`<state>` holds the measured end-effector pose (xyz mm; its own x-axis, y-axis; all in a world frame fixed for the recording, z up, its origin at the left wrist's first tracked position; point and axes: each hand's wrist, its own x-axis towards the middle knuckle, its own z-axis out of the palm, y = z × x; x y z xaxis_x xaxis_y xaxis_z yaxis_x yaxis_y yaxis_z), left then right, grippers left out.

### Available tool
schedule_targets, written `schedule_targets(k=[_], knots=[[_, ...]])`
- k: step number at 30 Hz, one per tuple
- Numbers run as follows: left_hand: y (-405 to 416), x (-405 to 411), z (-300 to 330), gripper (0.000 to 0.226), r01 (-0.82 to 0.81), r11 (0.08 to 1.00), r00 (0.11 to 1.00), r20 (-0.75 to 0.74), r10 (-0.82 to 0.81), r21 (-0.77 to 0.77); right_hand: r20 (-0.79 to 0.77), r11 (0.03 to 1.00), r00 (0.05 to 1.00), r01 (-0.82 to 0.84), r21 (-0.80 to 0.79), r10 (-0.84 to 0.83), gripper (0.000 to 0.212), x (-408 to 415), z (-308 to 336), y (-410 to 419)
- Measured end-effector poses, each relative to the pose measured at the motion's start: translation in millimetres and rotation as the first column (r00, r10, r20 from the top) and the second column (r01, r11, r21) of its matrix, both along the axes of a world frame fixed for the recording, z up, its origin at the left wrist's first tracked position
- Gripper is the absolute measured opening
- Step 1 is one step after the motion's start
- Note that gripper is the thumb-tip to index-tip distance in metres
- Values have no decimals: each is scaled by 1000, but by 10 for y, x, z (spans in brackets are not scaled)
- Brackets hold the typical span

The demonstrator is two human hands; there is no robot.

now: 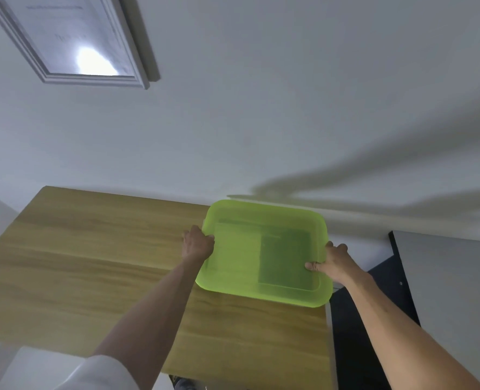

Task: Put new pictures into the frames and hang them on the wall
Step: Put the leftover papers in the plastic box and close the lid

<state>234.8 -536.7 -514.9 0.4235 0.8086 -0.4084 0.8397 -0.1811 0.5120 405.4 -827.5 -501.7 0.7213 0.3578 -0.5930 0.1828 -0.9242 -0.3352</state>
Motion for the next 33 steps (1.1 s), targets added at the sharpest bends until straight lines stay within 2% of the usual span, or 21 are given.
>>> schedule_targets(k=[3,8,10,12,17,23,33], knots=[[-50,12,6,38,9,998,999,-37,-7,60,35,998,997,-64,-15,64,104,-57,2,-19],[-137,3,-44,42,150,970,986,-108,-131,190,126,961,953,-267,-75,275,82,-332,5,109],[-217,-13,-109,47,290,917,954,-165,-252,274,158,954,941,-292,-64,298,89,-460,-17,231],[-266,-22,-181,65,432,839,901,-189,-390,330,232,968,940,-252,-16,249,87,-532,-53,346],[-284,63,-258,65,624,683,776,-193,-601,379,406,961,876,-274,-27,261,71,-532,-247,453],[-277,57,-433,73,669,631,739,-260,-621,394,513,962,817,-265,-71,263,76,-559,-453,435],[-202,155,-479,74,676,614,731,-267,-628,408,532,962,804,-253,-99,266,76,-478,-538,513]])
